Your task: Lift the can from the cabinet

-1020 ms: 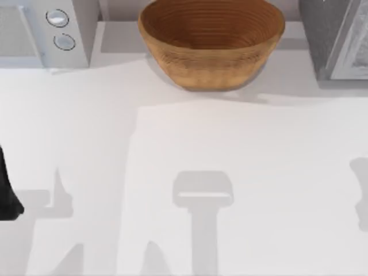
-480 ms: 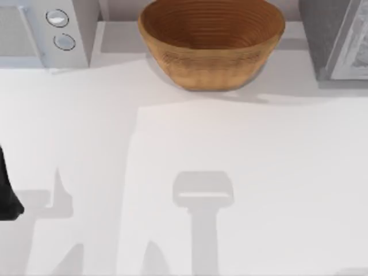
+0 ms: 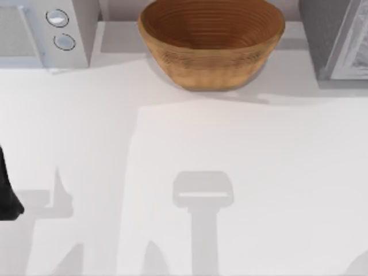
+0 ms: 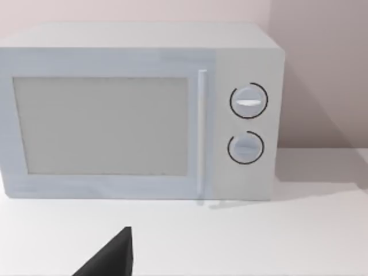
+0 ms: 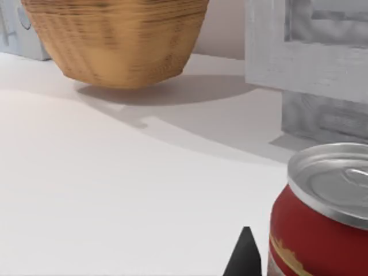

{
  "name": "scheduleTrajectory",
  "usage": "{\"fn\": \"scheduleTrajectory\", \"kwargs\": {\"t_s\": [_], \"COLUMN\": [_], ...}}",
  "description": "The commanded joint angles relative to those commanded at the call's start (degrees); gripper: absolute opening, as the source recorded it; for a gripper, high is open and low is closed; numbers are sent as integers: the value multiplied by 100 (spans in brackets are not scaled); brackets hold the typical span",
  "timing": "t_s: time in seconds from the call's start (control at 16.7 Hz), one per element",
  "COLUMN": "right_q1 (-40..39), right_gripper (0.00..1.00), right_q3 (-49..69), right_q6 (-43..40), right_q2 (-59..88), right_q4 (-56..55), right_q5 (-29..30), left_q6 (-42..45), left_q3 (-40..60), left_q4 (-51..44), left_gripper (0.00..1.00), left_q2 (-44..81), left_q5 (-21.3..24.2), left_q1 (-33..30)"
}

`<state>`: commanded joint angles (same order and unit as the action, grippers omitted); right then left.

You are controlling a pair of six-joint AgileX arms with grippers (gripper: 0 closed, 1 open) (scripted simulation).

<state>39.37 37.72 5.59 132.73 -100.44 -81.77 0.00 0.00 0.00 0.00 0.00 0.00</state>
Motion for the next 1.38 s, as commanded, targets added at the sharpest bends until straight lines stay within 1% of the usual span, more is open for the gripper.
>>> {"fn": "scheduleTrajectory", "kwargs": {"t_s": [0.06,0.42,0.6,1.38], "right_q1": [-20,-428,-439,-439], "right_gripper": [0,0,0,98], "right_q3": [204,110,107,107], "right_q6": [8,-205,-210,-210], "right_q2": [459,125,116,116], "right_q4": [130,202,204,204], "right_q5": [17,428,439,439], "left_q6": [0,0,0,0], "left_q3": [0,0,0,0], "left_q4": [0,0,0,0], "left_gripper": [100,100,100,100], "left_q2": [0,0,0,0], "left_q5": [0,0,0,0], "left_q1": [0,0,0,0]}}
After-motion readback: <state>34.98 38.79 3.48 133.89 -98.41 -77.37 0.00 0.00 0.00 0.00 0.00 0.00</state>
